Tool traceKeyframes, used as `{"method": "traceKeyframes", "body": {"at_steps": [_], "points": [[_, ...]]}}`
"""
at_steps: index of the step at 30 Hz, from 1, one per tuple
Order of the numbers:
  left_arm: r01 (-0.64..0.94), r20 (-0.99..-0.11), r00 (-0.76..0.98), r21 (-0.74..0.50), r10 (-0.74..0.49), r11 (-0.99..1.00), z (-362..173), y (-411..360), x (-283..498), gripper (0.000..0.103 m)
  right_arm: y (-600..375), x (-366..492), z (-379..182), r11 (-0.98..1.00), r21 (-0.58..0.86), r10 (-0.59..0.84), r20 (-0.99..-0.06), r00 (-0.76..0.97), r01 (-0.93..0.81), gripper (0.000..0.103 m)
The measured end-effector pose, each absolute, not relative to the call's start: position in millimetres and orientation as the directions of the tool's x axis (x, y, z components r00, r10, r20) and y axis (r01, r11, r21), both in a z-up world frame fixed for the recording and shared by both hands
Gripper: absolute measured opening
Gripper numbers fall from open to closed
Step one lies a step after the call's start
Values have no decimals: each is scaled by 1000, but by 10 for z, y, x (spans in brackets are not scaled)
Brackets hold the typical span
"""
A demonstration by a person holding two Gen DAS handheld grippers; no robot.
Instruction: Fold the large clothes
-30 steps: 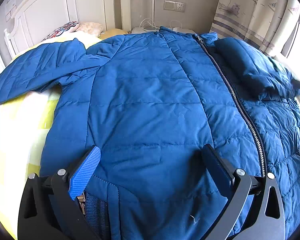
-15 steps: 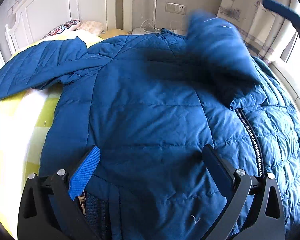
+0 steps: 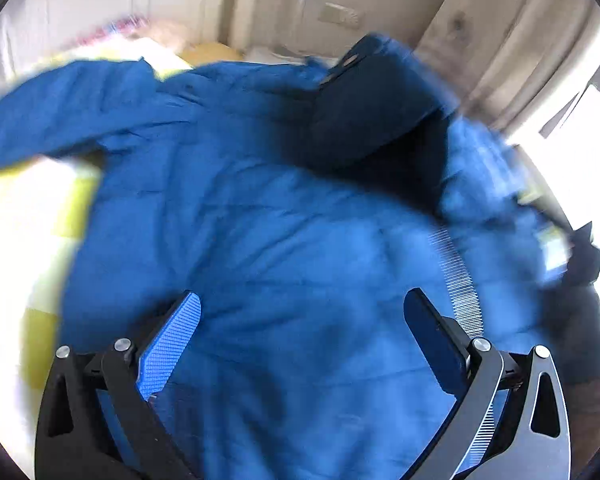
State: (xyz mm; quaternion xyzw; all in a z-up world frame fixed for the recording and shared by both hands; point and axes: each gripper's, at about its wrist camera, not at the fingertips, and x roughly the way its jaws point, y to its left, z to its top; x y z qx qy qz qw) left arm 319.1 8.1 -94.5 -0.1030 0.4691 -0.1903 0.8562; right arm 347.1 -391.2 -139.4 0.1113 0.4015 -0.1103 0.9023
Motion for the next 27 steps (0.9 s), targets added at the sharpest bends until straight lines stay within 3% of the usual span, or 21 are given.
{"method": "traceKeyframes", "body": {"at_steps": [3, 5, 11, 13, 14, 17, 19, 21, 22, 23, 25, 26, 27], "points": [[193, -617, 431, -650, -659, 735, -807, 164, 3370, 99, -3958, 3455, -1442, 951, 124, -101, -743, 661, 285, 65], [112, -536, 418, -771, -734, 627, -835, 146, 3558, 99, -3973, 3457, -1430, 949, 133, -96, -739, 667, 285, 65], [-147, -272, 484, -962, -832, 229, -1226, -20, 4014, 92, -3937, 3440, -1384, 948, 143, -91, -734, 673, 285, 64], [-177, -262, 518, -964, -814, 198, -1299, -85, 4100, 92, -3909, 3438, -1344, 946, 151, -86, -734, 674, 285, 65], [-199, -255, 525, -964, -812, 175, -1361, -134, 4164, 86, -3928, 3423, -1350, 946, 156, -82, -733, 675, 284, 64], [-205, -278, 540, -959, -795, 197, -1399, -208, 4292, 51, -3961, 3407, -1354, 942, 183, -64, -725, 686, 282, 64], [-161, -358, 579, -931, -732, 328, -1202, -178, 4266, 48, -3976, 3396, -1355, 939, 198, -55, -720, 691, 280, 64], [-25, -492, 688, -751, -533, 660, -674, -263, 4069, 41, -3976, 3392, -1354, 938, 204, -50, -718, 694, 279, 64], [15, -511, 728, -656, -458, 755, -518, -332, 3989, 41, -3977, 3391, -1355, 938, 207, -48, -718, 695, 278, 64], [50, -526, 787, -466, -322, 883, -310, -465, 3865, 41, -3979, 3390, -1355, 938, 210, -45, -717, 696, 278, 64], [1, -531, 843, -156, -84, 988, -142, -639, 3745, 41, -3983, 3380, -1354, 938, 217, -38, -713, 701, 271, 64], [-73, -536, 840, 34, 79, 997, -191, -742, 3733, 45, -3980, 3374, -1347, 939, 220, -32, -708, 705, 264, 64], [-86, -561, 815, 133, 147, 987, -296, -807, 3770, 50, -3982, 3372, -1346, 939, 219, -34, -708, 705, 265, 65]]}}
